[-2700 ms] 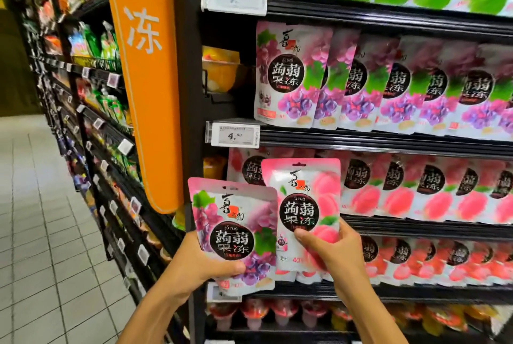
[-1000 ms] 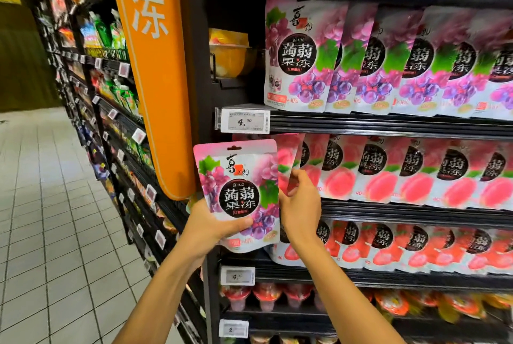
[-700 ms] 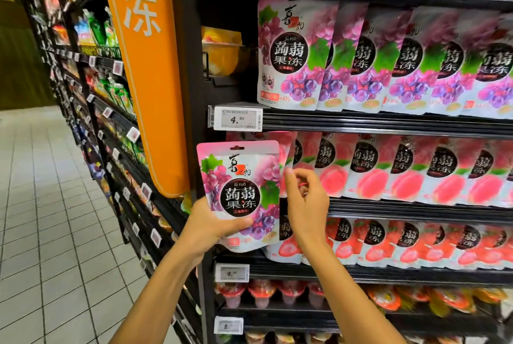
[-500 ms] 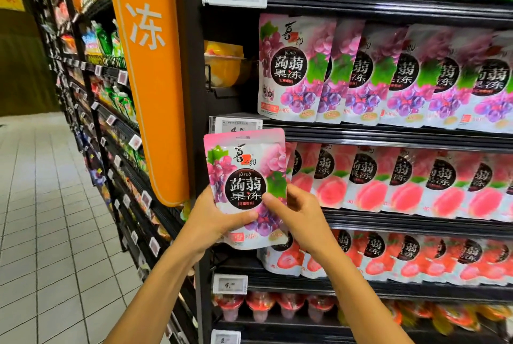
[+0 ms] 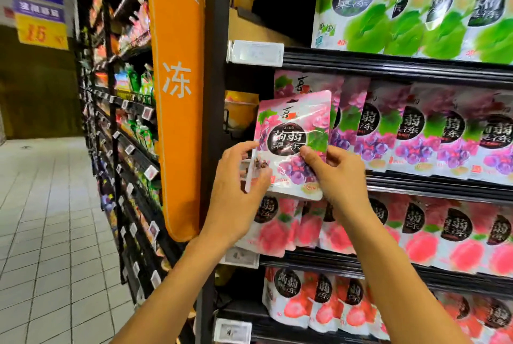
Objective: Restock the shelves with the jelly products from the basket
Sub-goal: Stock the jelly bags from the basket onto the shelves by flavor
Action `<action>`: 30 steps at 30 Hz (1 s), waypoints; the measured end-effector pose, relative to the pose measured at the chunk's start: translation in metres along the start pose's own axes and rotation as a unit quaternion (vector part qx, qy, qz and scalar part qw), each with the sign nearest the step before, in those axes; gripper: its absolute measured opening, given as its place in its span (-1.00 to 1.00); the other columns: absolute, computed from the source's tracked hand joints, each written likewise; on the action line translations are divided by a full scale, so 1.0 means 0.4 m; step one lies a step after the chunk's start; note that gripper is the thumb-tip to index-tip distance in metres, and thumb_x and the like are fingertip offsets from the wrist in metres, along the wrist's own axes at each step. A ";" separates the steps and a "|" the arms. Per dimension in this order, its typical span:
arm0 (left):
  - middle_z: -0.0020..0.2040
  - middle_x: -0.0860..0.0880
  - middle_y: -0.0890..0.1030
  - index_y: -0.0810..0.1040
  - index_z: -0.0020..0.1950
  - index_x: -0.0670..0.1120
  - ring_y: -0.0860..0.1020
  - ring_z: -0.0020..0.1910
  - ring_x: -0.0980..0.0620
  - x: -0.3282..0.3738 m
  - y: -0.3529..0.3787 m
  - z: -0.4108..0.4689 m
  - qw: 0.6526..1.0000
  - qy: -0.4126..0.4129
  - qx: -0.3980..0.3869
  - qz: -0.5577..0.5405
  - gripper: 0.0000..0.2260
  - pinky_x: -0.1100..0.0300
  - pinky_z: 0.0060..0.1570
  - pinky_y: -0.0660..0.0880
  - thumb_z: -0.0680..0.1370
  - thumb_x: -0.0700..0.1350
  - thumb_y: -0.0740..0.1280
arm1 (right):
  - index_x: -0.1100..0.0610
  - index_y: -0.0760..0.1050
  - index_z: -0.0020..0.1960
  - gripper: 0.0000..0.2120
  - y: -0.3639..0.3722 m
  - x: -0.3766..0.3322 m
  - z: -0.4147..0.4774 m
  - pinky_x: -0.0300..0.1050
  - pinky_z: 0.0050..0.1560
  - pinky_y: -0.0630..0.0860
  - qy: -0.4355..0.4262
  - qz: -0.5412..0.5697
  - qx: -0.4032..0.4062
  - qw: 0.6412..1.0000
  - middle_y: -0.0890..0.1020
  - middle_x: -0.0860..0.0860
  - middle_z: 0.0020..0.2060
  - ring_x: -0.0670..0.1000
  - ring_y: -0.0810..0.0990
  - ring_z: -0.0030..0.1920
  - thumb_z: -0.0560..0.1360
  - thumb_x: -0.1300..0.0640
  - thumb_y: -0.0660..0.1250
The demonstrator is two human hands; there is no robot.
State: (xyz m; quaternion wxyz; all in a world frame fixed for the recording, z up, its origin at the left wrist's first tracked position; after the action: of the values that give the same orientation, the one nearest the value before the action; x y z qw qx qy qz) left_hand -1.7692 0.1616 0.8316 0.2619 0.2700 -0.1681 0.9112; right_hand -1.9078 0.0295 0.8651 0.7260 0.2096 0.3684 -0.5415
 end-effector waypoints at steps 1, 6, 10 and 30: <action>0.29 0.21 0.39 0.36 0.32 0.22 0.38 0.30 0.23 0.010 0.002 0.011 0.999 0.023 -0.002 0.029 -0.67 0.33 0.23 0.34 0.58 0.06 0.31 | 0.45 0.47 -0.17 -0.48 0.008 -0.008 0.014 0.22 -0.23 0.48 -0.002 0.005 0.004 1.000 0.57 0.44 -0.20 0.18 0.54 -0.32 0.46 -0.06 0.45; 0.37 0.21 0.34 0.40 0.36 0.19 0.25 0.39 0.20 0.020 0.017 0.046 0.994 0.051 -0.013 0.092 -0.66 0.40 0.30 0.22 0.58 0.04 0.27 | 0.48 0.48 -0.13 -0.50 0.045 -0.039 0.068 0.20 -0.25 0.45 -0.009 0.034 0.034 0.999 0.58 0.42 -0.25 0.04 0.43 -0.27 0.48 -0.02 0.45; 0.49 0.12 0.27 0.34 0.47 0.12 0.16 0.48 0.14 0.011 0.026 0.066 0.983 0.050 -0.012 0.174 -0.55 0.08 0.47 0.19 0.57 0.04 0.28 | 0.39 0.50 -0.21 -0.54 0.081 -0.060 0.102 0.05 -0.32 0.40 -0.016 0.018 0.075 0.997 0.54 0.24 -0.39 0.01 0.39 -0.35 0.46 -0.04 0.46; 0.54 -0.08 0.21 0.20 0.56 -0.02 0.19 0.51 -0.04 -0.020 0.068 0.056 0.943 0.035 -0.024 0.330 -0.44 -0.05 0.54 -0.12 0.59 0.08 0.23 | 0.00 0.55 0.27 -0.64 0.084 -0.029 0.051 -0.08 -0.01 0.51 -0.049 -0.257 0.090 0.961 0.69 -0.02 -0.02 0.01 0.64 0.03 0.49 -0.03 0.43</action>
State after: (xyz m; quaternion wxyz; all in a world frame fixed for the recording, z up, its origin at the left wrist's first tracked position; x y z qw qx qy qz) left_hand -1.7699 0.1267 0.8403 -0.0413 0.1612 -0.2608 0.9510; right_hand -1.8716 0.0336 0.8837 0.5577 0.1456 0.3238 -0.7503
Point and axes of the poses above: each hand's wrist, its own z-axis towards the middle knuckle, its own y-axis out of the palm, x = y × z, the point moved 5 cm from there along z, towards the middle knuckle
